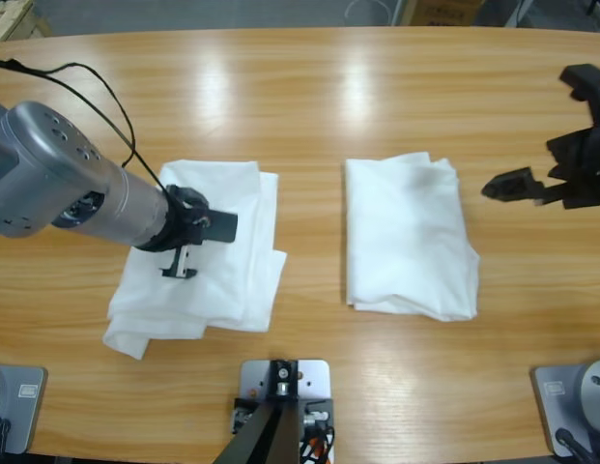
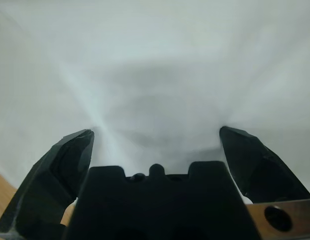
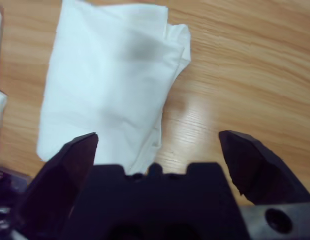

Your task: Fold clothes

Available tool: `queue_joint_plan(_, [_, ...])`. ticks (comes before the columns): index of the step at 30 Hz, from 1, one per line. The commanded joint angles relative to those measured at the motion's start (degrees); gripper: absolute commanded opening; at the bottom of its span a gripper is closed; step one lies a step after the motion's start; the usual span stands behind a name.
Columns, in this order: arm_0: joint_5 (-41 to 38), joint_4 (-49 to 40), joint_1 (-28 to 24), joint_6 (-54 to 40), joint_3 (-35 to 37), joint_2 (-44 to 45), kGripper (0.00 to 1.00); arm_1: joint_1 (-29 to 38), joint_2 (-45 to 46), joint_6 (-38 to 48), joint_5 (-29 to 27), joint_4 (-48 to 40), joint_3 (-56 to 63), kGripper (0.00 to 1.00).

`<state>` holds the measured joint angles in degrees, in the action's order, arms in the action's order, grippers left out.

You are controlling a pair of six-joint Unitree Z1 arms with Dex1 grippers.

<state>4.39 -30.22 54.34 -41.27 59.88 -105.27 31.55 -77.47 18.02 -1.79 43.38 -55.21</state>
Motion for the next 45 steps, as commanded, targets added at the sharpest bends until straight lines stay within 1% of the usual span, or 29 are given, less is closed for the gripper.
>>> queue_joint_plan(1, [-9.84,-2.16,-0.43,38.19,13.74,3.75,1.000,-13.92,4.91,10.64,14.40,-8.15,12.62,1.000])
queue_joint_plan(3, [-15.60,-1.91,1.08,54.12,16.66,2.03,1.000,-15.73,3.94,14.03,18.07,-12.30,16.96,1.000])
queue_joint_plan(5, [-19.88,-1.58,2.70,64.63,18.08,-1.84,1.000,-15.94,3.91,20.64,19.99,-16.27,19.89,1.000])
queue_joint_plan(7, [-26.34,-0.12,2.86,71.68,18.66,-5.62,1.000,-16.12,3.65,26.53,21.04,-21.46,23.44,1.000])
queue_joint_plan(9, [-27.59,1.81,3.40,76.53,19.12,-8.83,1.000,-16.08,2.94,29.88,21.01,-25.33,26.85,1.000])
queue_joint_plan(11, [-27.94,1.83,3.40,77.88,20.07,-11.35,1.000,-16.10,2.84,33.03,21.02,-30.53,31.79,0.998])
queue_joint_plan(14, [-27.96,1.83,3.40,78.44,20.61,-14.25,1.000,-16.08,1.69,33.68,21.18,-32.90,33.13,0.996])
queue_joint_plan(17, [-28.00,1.83,3.40,78.44,21.60,-15.21,1.000,-16.08,-1.73,33.66,21.52,-35.91,34.34,0.990])
queue_joint_plan(19, [-27.96,1.83,3.40,78.37,22.44,-15.42,1.000,-16.08,-4.35,33.73,22.61,-40.27,35.91,0.982])
queue_joint_plan(22, [-27.94,1.83,3.00,78.36,23.07,-15.58,1.000,-16.08,-7.97,34.28,23.43,-43.50,37.05,0.982])
queue_joint_plan(24, [-27.94,1.83,2.59,78.36,23.20,-15.76,1.000,-16.08,-10.68,35.02,24.45,-48.12,38.86,0.982])
queue_joint_plan(26, [-27.94,1.83,1.98,78.36,23.64,-16.46,1.000,-16.08,-15.09,35.77,26.10,-55.72,41.92,0.981])
queue_joint_plan(27, [-27.94,1.83,1.68,78.36,23.97,-16.81,1.000,-16.08,-17.04,35.95,27.07,-59.60,43.33,0.948])
queue_joint_plan(28, [-27.94,1.83,1.50,78.36,24.34,-17.08,1.000,-16.08,-17.98,35.95,27.77,-61.38,43.98,0.907])
queue_joint_plan(30, [-27.94,1.83,1.31,78.36,25.17,-17.32,1.000,-16.08,-18.33,35.95,28.42,-62.38,44.24,0.851])
queue_joint_plan(32, [-27.94,1.83,1.21,78.36,25.62,-17.52,1.000,-16.08,-18.94,35.88,28.72,-62.87,44.31,0.746])
queue_joint_plan(33, [-27.94,1.83,1.19,78.36,25.73,-17.52,1.000,-16.08,-19.59,35.86,28.92,-63.72,44.54,0.727])
queue_joint_plan(34, [-27.94,1.83,1.19,78.36,25.87,-17.52,1.000,-16.08,-20.26,35.86,29.11,-64.86,44.85,0.723])
queue_joint_plan(35, [-27.94,1.80,1.21,78.36,25.94,-17.52,1.000,-16.08,-21.16,35.83,29.30,-66.07,45.19,0.682])
queue_joint_plan(36, [-27.94,1.74,1.21,78.36,26.01,-17.52,1.000,-16.07,-22.02,35.76,29.34,-67.55,45.59,0.589])
queue_joint_plan(37, [-27.94,1.74,1.19,78.36,26.08,-17.46,1.000,-16.07,-22.83,35.69,29.53,-68.92,45.89,0.564])
queue_joint_plan(38, [-27.94,1.74,1.19,78.36,26.08,-17.45,1.000,-16.08,-24.09,35.65,29.86,-70.71,46.37,0.561])
queue_joint_plan(39, [-27.94,1.74,1.21,78.36,26.08,-17.46,1.000,-16.05,-25.27,35.54,30.30,-72.21,46.72,0.526])
queue_joint_plan(40, [-27.94,1.74,1.19,78.36,26.08,-17.48,1.000,-16.07,-26.52,35.35,30.87,-74.23,47.24,0.467])
queue_joint_plan(41, [-27.94,1.74,1.21,78.36,26.08,-17.50,1.000,-16.05,-27.34,34.98,31.46,-75.21,47.35,0.443])
queue_joint_plan(42, [-27.94,1.74,1.17,78.36,26.06,-17.50,1.000,-16.08,-28.38,34.68,32.22,-77.32,47.88,0.290])
queue_joint_plan(43, [-27.94,1.74,1.21,78.32,26.08,-17.52,1.000,-16.08,-29.19,34.53,32.84,-79.08,48.41,0.116])
queue_joint_plan(44, [-27.94,1.74,1.21,78.27,26.08,-17.59,1.000,-16.08,-30.03,34.37,33.20,-81.10,49.07,0.000])
queue_joint_plan(45, [-27.89,1.74,1.19,78.27,26.08,-17.67,1.000,-16.08,-30.39,34.37,33.40,-82.31,49.57,0.000])
